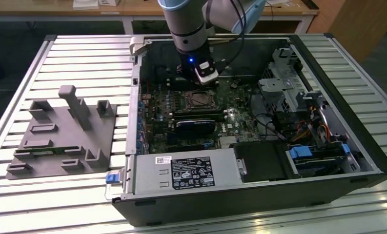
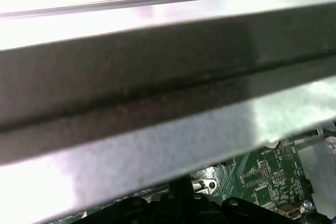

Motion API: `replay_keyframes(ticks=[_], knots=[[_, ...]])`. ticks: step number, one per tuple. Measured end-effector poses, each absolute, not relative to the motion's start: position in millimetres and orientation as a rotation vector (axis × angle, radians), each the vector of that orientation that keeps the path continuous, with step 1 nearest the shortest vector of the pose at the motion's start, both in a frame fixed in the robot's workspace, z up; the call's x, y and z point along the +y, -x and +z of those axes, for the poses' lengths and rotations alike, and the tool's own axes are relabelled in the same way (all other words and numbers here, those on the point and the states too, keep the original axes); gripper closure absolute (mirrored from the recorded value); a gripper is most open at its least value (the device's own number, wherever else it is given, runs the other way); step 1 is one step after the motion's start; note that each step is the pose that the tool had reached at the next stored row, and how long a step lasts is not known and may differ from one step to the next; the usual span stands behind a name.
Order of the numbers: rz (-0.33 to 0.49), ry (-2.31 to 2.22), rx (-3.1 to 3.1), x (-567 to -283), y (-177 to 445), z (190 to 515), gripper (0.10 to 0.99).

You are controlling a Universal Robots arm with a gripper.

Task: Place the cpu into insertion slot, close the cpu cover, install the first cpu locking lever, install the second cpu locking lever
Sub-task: 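Install the first cpu locking lever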

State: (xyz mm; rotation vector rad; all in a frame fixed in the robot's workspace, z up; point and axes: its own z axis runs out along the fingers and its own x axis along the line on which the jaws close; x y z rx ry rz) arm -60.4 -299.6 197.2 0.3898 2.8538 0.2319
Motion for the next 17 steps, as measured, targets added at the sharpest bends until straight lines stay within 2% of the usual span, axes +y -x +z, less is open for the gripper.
replay_keyframes(ticks=[17], knots=[[0.231,-0.396,2.873,-298.5,57.0,197.1,0.98]])
